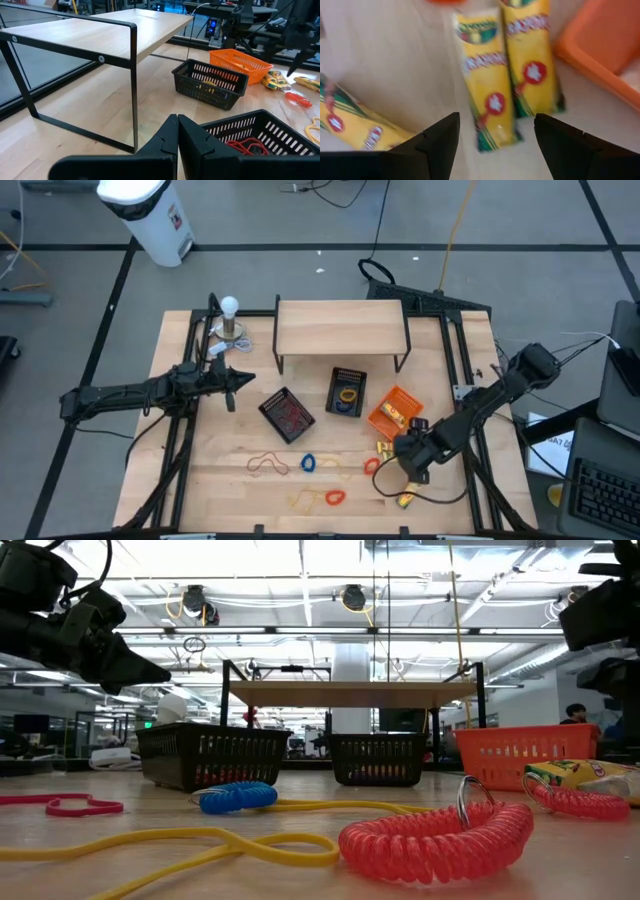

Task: Pick & Place Office Desk Supplies
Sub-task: Put the crayon box into the orange bin

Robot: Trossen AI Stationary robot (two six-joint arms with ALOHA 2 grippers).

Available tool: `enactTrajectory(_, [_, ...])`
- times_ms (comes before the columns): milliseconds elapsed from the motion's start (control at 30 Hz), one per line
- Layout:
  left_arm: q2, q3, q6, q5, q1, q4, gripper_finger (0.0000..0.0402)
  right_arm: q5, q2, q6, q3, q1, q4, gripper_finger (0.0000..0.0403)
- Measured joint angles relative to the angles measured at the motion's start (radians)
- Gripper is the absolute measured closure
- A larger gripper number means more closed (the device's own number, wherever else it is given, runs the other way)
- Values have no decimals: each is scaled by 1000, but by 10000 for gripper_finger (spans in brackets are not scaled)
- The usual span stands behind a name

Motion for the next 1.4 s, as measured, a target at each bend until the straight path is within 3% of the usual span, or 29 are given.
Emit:
enactTrajectory(167, [0,0,0,0,0,0,398,-50,45,-6,0,0,64,160])
enactTrajectory(700, [0,-1,0,0,0,1,398,-45,76,5,-55,0,141,163])
enactTrajectory(833, [0,-1,-1,0,0,2,398,-68,73,-2,-55,-3,143,202])
enactTrajectory(1100, [0,-2,-6,0,0,6,398,-178,-10,3,-61,-2,129,334])
enactTrajectory(1267, [0,-2,-6,0,0,7,398,-190,-115,-9,-61,-3,127,340])
enactTrajectory(1400, [0,-2,-6,0,0,7,398,-132,-208,-55,-60,-3,163,335])
